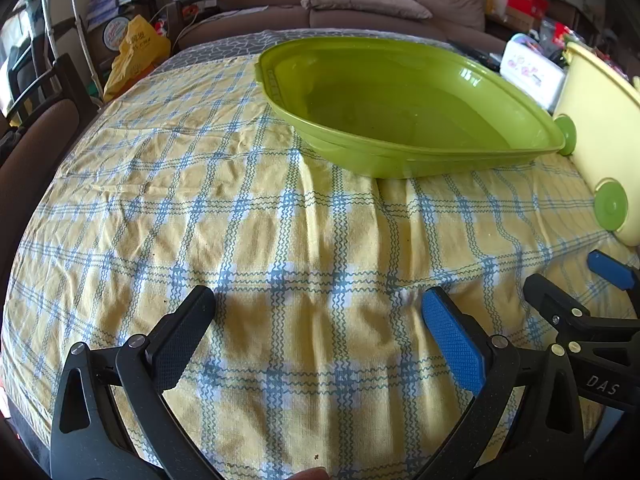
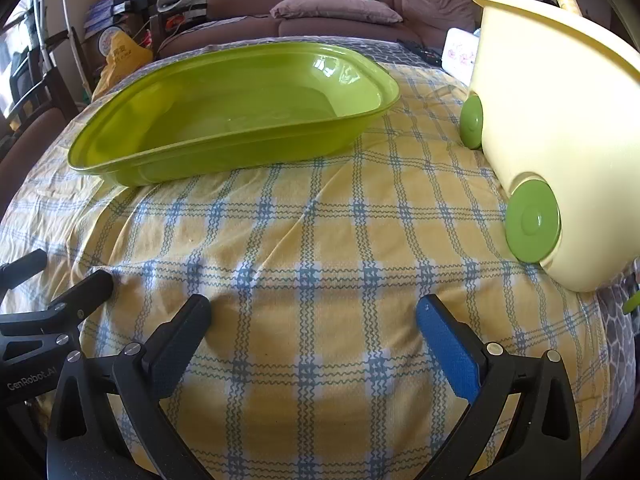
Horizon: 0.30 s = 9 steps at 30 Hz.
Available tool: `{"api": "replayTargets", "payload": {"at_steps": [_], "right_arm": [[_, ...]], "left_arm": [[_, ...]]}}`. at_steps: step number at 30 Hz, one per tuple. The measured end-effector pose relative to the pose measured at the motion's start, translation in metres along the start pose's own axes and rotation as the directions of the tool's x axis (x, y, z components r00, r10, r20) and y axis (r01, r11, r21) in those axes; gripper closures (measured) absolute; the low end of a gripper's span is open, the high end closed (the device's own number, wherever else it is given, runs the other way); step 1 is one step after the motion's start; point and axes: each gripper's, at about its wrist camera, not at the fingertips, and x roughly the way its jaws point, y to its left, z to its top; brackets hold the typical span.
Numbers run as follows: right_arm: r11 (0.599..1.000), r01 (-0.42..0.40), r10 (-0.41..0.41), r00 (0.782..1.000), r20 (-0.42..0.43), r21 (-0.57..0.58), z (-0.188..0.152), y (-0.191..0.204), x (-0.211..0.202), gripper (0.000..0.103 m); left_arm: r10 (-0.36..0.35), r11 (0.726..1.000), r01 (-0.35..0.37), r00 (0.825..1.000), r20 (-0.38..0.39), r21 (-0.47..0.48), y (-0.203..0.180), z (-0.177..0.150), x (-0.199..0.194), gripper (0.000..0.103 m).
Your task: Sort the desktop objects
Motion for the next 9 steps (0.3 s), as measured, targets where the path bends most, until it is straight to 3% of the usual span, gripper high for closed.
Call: {"api": "replayTargets", "payload": {"at_steps": [9], "right_arm": [[1.000, 0.000, 0.000, 1.000, 0.000, 0.000, 0.0000, -0.0004, 0.0000, 0.000]], "left_arm": [[0.003, 1.000, -0.003, 1.000, 0.000, 0.002, -0.0006, 0.0003, 0.0001, 0.000]]}}
